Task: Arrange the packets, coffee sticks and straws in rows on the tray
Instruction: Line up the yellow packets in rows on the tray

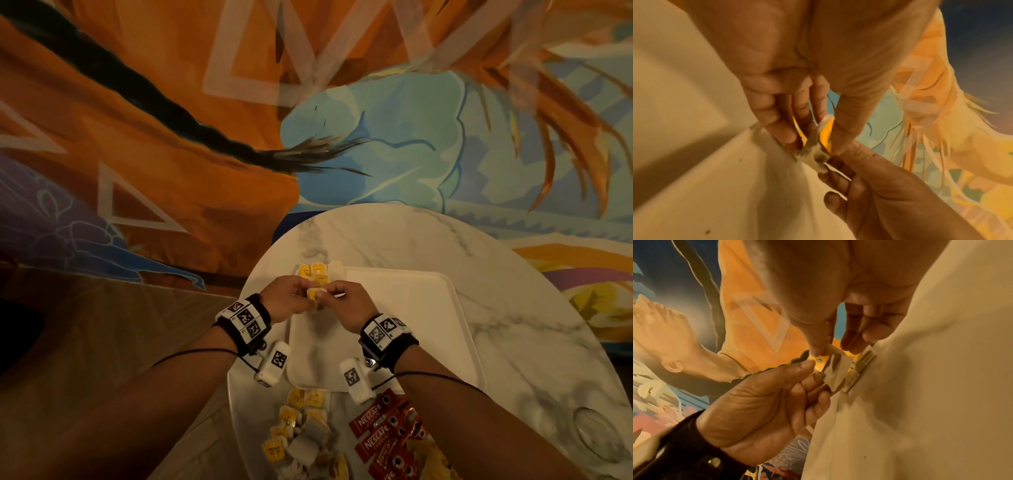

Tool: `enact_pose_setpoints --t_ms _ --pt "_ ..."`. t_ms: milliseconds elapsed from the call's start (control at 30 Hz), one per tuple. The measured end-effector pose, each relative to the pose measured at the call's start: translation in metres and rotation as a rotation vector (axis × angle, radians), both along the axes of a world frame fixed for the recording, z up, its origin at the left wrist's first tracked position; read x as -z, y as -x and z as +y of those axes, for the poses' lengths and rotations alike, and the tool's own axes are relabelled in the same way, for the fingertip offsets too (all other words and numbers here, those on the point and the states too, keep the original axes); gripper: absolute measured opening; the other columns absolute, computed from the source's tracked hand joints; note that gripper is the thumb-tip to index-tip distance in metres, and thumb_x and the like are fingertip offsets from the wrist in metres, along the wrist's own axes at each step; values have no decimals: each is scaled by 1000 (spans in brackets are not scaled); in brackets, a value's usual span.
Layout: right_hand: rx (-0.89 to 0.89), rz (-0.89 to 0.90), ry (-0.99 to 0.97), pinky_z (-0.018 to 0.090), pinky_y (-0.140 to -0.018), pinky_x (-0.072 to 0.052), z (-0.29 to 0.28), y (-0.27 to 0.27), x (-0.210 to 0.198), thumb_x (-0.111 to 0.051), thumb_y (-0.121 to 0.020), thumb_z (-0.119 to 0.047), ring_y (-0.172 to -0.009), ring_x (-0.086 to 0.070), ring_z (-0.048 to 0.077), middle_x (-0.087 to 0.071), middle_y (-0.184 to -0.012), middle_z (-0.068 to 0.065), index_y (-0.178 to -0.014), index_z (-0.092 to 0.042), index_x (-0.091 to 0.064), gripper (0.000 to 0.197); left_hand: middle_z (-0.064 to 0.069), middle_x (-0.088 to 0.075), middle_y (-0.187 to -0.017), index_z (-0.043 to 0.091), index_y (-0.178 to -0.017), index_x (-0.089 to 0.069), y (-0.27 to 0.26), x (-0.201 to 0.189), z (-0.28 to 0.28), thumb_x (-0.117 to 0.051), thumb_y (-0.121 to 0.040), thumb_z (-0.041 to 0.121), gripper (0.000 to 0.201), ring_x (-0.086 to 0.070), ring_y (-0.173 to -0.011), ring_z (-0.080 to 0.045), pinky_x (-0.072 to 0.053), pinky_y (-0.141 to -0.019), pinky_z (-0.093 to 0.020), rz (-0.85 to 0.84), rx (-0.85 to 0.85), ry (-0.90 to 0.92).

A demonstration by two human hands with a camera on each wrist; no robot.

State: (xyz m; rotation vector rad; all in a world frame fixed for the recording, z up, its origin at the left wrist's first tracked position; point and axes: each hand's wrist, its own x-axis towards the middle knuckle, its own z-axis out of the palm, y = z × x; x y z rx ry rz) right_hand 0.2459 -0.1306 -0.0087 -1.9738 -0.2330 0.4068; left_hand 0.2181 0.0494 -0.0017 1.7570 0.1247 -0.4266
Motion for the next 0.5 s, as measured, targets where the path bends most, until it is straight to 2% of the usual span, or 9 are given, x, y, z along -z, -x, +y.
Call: enact_pose_setpoints --t_ms 67,133,200,267,333,433,500 --pt "11 4 -25 26 -77 -54 -5 0 5 -74 -88 -28 -80 -70 14 -77 -84 2 -89 -14 -77 14 -14 -69 -83 13 -92 -70 0 0 -2 -68 -85 -4 19 -61 -74 -21 -49 -64 -26 4 -14 -2" --pt "-8 0 -7 33 -75 -53 -9 1 7 -73 -88 -26 -78 -69 15 -76 -83 3 -89 -15 -76 11 -8 -72 -78 13 -88 -69 0 -1 -6 -68 -87 -4 17 -66 -68 -16 -53 -63 -23 29 -51 14" --pt "-27 24 5 28 -66 -50 -11 3 5 -72 -89 -19 -71 -64 10 -73 -78 1 -84 -19 -73 5 -7 -71 -76 11 -89 -67 -2 -1 -8 -68 -87 -5 15 -67 -67 -15 -54 -62 -23 46 -79 15" --pt "-17 55 -6 16 -58 -47 -13 4 0 -70 -90 -13 -62 -62 1 -68 -70 -6 -78 -25 -68 18 -12 -71 -79 7 -91 -67 -5 0 -9 -70 -85 -4 13 -65 -70 -21 -53 -61 -25 34 -84 -39" --pt "34 60 4 12 -54 -45 -17 -2 0 -69 -91 -11 -62 -64 3 -69 -70 -6 -78 -24 -67 19 -13 -70 -82 4 -97 -68 -9 2 -8 -73 -83 1 15 -63 -71 -21 -51 -60 -22 -3 -63 -149" --pt "138 49 68 20 -58 -47 -23 -20 6 -70 -89 -13 -66 -68 14 -72 -75 2 -85 -17 -68 6 -5 -67 -85 4 -101 -68 -15 1 -6 -77 -82 4 21 -62 -75 -14 -50 -72 -21 -68 -33 -315" --pt "187 51 140 25 -58 -50 -23 -31 13 -72 -87 -15 -65 -68 16 -71 -72 2 -80 -22 -67 10 -2 -66 -88 8 -102 -68 -18 2 -4 -77 -81 6 23 -62 -81 -15 -48 -76 -21 -90 -22 -410"
